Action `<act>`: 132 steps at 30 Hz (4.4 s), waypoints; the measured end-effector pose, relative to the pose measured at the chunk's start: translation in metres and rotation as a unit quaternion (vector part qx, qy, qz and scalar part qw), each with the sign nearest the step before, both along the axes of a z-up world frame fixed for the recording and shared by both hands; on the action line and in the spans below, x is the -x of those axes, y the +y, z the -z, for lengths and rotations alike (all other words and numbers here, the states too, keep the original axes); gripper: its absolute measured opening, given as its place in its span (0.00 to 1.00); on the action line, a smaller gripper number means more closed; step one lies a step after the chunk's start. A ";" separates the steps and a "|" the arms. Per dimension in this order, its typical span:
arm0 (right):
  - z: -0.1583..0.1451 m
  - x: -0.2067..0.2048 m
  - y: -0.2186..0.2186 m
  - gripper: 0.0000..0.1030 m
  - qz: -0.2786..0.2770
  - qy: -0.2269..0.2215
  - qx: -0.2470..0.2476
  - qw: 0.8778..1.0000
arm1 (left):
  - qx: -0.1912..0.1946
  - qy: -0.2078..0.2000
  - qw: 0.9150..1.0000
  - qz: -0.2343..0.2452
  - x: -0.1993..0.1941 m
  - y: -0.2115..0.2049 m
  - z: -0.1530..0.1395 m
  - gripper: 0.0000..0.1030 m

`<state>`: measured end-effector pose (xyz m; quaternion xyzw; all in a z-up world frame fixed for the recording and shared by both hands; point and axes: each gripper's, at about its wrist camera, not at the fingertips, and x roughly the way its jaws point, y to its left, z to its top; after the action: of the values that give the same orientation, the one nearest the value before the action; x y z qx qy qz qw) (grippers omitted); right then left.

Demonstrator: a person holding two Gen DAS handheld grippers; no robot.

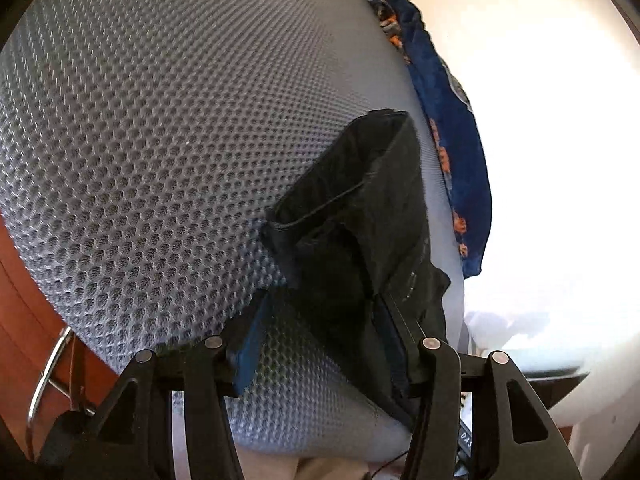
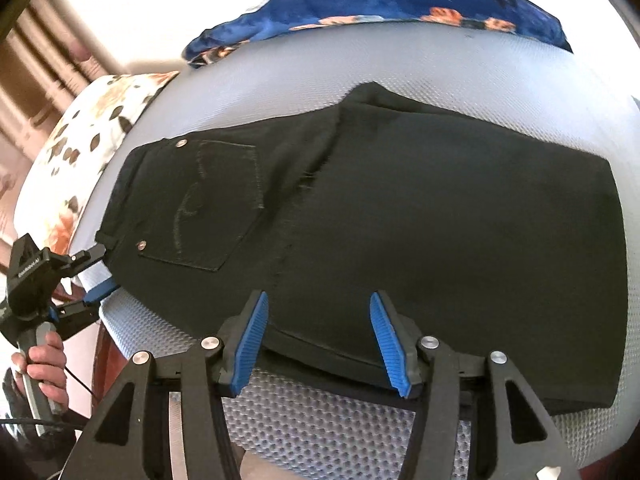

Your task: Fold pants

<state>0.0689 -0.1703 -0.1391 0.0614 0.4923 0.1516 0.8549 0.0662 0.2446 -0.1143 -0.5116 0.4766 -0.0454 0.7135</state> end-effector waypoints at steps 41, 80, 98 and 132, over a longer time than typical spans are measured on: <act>-0.016 0.005 -0.068 0.61 0.091 -0.007 -0.064 0.994 | -0.144 -0.181 0.969 0.084 -0.076 -0.087 -0.114 0.25; -0.006 0.013 -0.233 0.61 0.162 0.001 -0.181 0.970 | -0.232 -0.232 0.847 0.419 -0.051 -0.367 -0.112 0.72; 0.028 -0.085 -0.186 0.58 -0.025 0.054 -0.272 0.961 | -0.237 -0.082 0.943 0.220 -0.069 -0.220 -0.064 0.72; 0.004 -0.012 -0.235 0.35 0.175 0.005 -0.192 0.966 | -0.291 -0.093 0.893 0.331 -0.078 -0.299 -0.035 0.72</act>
<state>0.0807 -0.4052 -0.1428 0.3105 0.4399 0.0905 0.8378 0.1443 -0.0543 -0.0794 -0.0870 0.5420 -0.1857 0.8150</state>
